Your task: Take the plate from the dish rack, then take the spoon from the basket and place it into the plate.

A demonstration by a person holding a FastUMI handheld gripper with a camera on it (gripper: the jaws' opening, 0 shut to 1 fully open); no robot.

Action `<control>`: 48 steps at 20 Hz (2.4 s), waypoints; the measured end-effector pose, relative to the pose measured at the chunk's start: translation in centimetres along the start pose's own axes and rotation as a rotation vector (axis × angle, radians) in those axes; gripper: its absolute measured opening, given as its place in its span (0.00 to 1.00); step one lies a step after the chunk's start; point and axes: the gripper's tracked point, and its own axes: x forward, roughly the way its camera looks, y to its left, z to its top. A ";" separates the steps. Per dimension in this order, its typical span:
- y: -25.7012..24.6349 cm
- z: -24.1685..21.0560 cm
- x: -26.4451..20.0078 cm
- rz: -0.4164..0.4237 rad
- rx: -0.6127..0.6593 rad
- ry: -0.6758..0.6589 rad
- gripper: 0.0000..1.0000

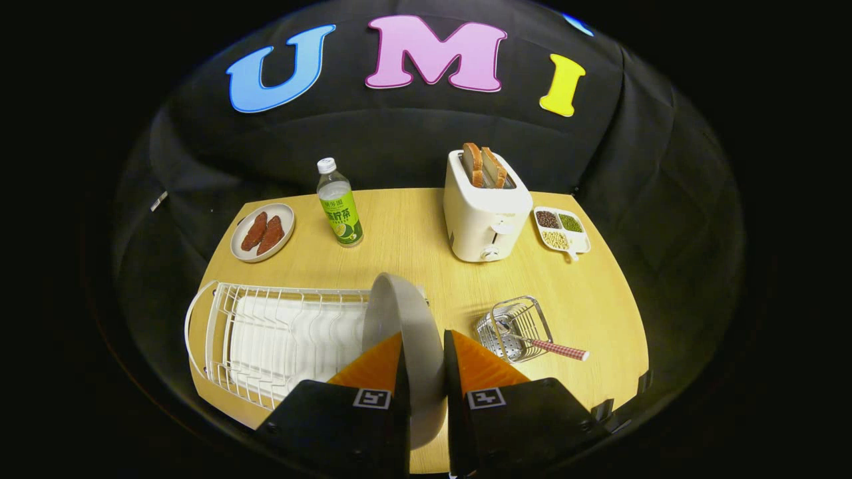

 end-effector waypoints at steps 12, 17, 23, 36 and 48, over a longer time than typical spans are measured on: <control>-4.2 -1.6 -5.9 0.303 0.153 -0.043 0.22; -8.5 -5.0 -10.9 0.438 0.132 -0.062 0.22; -14.3 -10.6 -12.1 0.510 0.189 0.053 0.22; -20.6 -16.9 2.8 0.561 0.134 0.260 0.22; -20.8 -16.9 6.7 0.575 0.090 0.192 0.58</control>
